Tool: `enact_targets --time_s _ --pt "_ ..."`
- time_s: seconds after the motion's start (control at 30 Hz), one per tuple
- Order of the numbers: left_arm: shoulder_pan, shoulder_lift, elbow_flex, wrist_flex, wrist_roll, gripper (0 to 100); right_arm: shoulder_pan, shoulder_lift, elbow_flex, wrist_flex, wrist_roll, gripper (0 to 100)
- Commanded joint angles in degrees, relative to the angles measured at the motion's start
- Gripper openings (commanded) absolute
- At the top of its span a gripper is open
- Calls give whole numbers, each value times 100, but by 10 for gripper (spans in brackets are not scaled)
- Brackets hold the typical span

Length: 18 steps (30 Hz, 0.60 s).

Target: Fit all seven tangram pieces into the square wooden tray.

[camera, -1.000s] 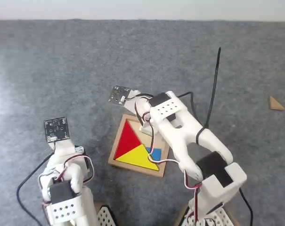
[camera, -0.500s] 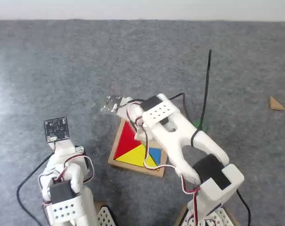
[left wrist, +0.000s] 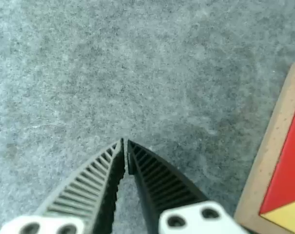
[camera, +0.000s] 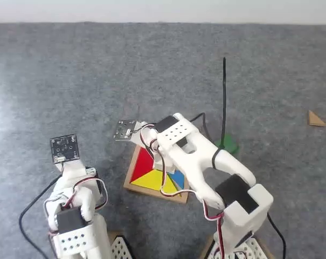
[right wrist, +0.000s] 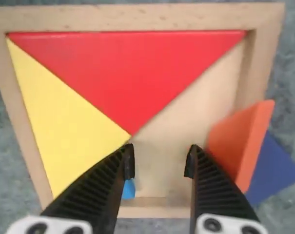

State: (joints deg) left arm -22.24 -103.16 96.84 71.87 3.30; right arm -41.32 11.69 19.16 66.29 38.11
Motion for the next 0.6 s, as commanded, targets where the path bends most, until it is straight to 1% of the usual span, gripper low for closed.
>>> enact_targets --time_s 0.0,0.13,0.2,0.23,0.3,0.33,0.4,0.57 --pt "0 -105 -40 44 -26 13 -22 -769 -97 189 -44 176" --pt "0 -105 -40 44 -26 13 66 -1560 -97 400 -53 176" --pt "0 -105 -40 44 -26 13 207 -1763 -88 356 -70 176" --pt "0 -105 -40 44 -26 13 295 -1780 -97 242 -220 176" --pt "0 -105 -40 44 -26 13 453 -1666 -62 -286 -651 176" --pt "0 -105 -40 44 -26 13 532 -1525 18 -532 -721 176" --pt "0 -105 -40 44 -26 13 567 -1138 97 -769 -598 176" --pt "0 -105 -40 44 -26 13 567 -391 -97 -743 -484 175"
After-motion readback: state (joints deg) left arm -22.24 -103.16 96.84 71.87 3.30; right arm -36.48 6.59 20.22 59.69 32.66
